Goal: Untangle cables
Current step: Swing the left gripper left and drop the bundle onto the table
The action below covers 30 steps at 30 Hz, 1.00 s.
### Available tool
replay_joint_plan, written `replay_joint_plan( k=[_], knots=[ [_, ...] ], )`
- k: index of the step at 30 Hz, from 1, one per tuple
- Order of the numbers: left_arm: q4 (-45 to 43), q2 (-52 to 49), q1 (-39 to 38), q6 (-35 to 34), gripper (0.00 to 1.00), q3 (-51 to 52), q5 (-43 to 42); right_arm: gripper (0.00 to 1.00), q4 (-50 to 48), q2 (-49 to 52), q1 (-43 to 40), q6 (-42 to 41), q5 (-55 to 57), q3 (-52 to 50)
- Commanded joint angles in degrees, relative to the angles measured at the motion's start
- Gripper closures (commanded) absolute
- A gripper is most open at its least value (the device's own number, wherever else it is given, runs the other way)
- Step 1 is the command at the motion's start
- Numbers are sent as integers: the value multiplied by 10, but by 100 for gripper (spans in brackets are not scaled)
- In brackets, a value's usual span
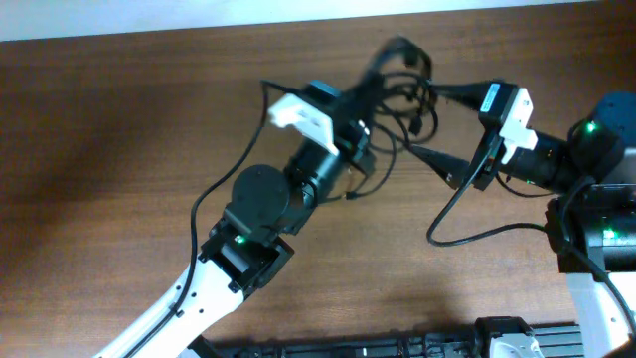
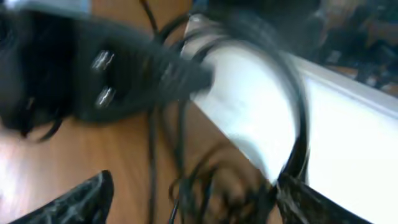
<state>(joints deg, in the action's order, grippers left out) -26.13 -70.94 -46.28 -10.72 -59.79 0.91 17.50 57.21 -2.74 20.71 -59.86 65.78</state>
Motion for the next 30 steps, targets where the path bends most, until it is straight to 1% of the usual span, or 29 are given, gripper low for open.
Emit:
replay_joint_plan(
  k=[1,3,6,9,14,16,18,20,24,26,29,30],
  knots=[
    [16,15,-1,68,100,-14,-132,13,-20,-2,1,-70,93,1],
    [15,15,-1,68,100,-14,-174,10,-21,-2,1,-78,128,1],
    [11,15,-1,68,100,-14,-265,10,-19,-2,1,-78,174,1],
    [17,18,-1,68,100,-14,-322,9,-10,-2,1,-78,293,1],
    [38,52,17,68,100,-14,-313,4,47,-2,1,-77,527,1],
    [38,76,39,68,100,-14,-308,3,79,-2,1,-77,586,1],
    [40,95,57,67,100,-14,-285,2,105,-2,1,-77,604,1],
    [47,114,73,67,100,-14,-233,2,130,-2,1,-77,606,1],
    [54,152,90,67,100,-14,-116,2,165,-2,0,-77,634,1],
    [57,170,90,67,100,-14,-38,1,171,-2,0,-77,651,1],
    [70,184,90,68,100,-14,68,1,177,-2,0,-78,648,1],
    [75,186,90,68,100,-14,84,1,179,-2,0,-83,648,1]
  ],
)
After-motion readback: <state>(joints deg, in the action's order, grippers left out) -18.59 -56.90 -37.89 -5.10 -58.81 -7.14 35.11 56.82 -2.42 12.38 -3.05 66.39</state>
